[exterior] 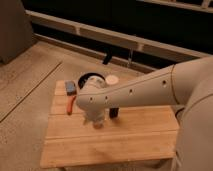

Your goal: Knock the eraser over

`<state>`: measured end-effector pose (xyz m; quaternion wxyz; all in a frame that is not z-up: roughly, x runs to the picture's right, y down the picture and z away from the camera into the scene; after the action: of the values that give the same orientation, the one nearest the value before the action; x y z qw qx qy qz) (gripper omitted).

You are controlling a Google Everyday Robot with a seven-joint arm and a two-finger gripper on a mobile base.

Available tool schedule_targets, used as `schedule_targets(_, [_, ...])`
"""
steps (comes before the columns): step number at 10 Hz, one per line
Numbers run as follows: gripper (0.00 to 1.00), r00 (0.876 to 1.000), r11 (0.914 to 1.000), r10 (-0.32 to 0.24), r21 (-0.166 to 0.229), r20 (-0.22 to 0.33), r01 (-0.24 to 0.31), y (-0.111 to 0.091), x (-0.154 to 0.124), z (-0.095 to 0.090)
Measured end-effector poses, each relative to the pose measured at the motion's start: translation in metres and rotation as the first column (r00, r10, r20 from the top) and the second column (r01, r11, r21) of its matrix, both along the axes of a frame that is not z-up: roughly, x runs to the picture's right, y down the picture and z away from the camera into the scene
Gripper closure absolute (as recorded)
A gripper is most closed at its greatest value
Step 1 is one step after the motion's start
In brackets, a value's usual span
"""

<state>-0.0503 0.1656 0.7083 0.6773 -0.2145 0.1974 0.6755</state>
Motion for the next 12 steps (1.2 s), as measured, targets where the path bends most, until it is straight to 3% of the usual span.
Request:
schedule_targets(3, [0.35,1.0,1.0,0.004,-0.005,0.006,-0.004,-0.001,-0.003,0.002])
schedule_targets(5, [0.35,1.0,0.9994,0.024,-0.023,0.017,-0.024,-0.009,-0.009,0.018])
schedule_targets(9, [0.35,0.992,0.9914,0.11,-0.064,-0.062,-0.114,-0.015,0.043,0.034])
schedule_targets(10, [0.35,0.989,0.9876,0.122,-0.089,-0.086,-0.13,-0.012,0.057,0.037])
schedule_targets(12, [0.35,0.989,0.9803,0.125,-0.144,-0.078,-0.136,-0.004,0.064,0.044])
